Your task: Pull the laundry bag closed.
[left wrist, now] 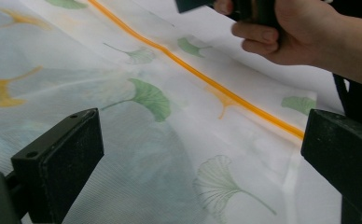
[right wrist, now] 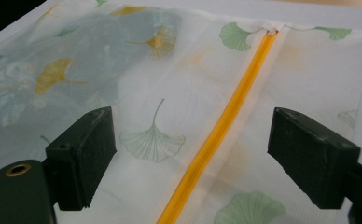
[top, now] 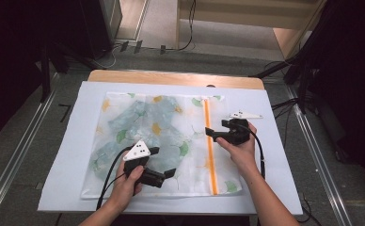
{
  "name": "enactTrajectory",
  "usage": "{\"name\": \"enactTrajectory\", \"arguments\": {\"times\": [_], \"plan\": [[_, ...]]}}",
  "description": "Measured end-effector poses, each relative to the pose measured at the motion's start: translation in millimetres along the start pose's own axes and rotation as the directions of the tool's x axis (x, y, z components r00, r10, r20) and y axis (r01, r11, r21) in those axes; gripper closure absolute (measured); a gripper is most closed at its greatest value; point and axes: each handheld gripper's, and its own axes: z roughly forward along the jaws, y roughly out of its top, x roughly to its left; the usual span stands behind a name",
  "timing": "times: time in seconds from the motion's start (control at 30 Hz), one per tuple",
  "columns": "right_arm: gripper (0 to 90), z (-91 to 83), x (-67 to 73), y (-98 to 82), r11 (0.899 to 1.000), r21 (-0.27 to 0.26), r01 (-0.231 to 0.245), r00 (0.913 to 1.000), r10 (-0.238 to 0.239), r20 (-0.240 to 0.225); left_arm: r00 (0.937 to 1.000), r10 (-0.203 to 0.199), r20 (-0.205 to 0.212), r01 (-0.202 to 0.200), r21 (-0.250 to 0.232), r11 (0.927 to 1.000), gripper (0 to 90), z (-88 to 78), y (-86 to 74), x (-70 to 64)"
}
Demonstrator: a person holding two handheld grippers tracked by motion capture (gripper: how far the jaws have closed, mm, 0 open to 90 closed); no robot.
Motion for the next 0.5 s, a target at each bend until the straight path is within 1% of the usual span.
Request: {"name": "enactTrajectory", "arguments": {"times": [0.03,0.2,0.23,0.3,0.43,0.5], "plan": [[13.4,-2.0,0.0,-2.4,1.000,-0.001,0.001,1.0000,-0.001,-0.001,0.9999,0.009,-0.011,-0.009,0.000,1.0000,0.0,-4.0,-0.5,3.4],[13.1,-17.7,0.3,-18.9,1.000,-0.008,0.016,0.9999,-0.016,-0.002,0.9979,0.020,-0.062,-0.019,0.016,0.9997,0.0,-21.7,-8.3,17.5],[13.1,-20.8,0.4,-22.0,1.000,-0.008,0.012,0.9999,-0.012,-0.005,0.9975,0.014,-0.070,-0.013,0.018,0.9997,0.0,-26.3,-10.4,21.2],[12.6,-26.6,0.2,-27.8,1.000,-0.010,0.012,0.9999,-0.012,-0.009,0.9966,-0.007,-0.082,0.007,0.006,1.0000,0.0,-35.1,-13.7,28.1],[11.2,-37.5,-0.5,-39.3,1.000,-0.015,0.017,0.9997,-0.017,-0.015,0.9927,-0.010,-0.120,0.009,-0.011,0.9999,0.0,-52.4,-15.2,38.5],[10.6,-42.6,-1.7,-43.6,1.000,-0.014,0.010,0.9999,-0.010,-0.014,0.9905,-0.007,-0.138,0.005,-0.015,0.9999,0.0,-60.8,-17.1,43.3]]}}
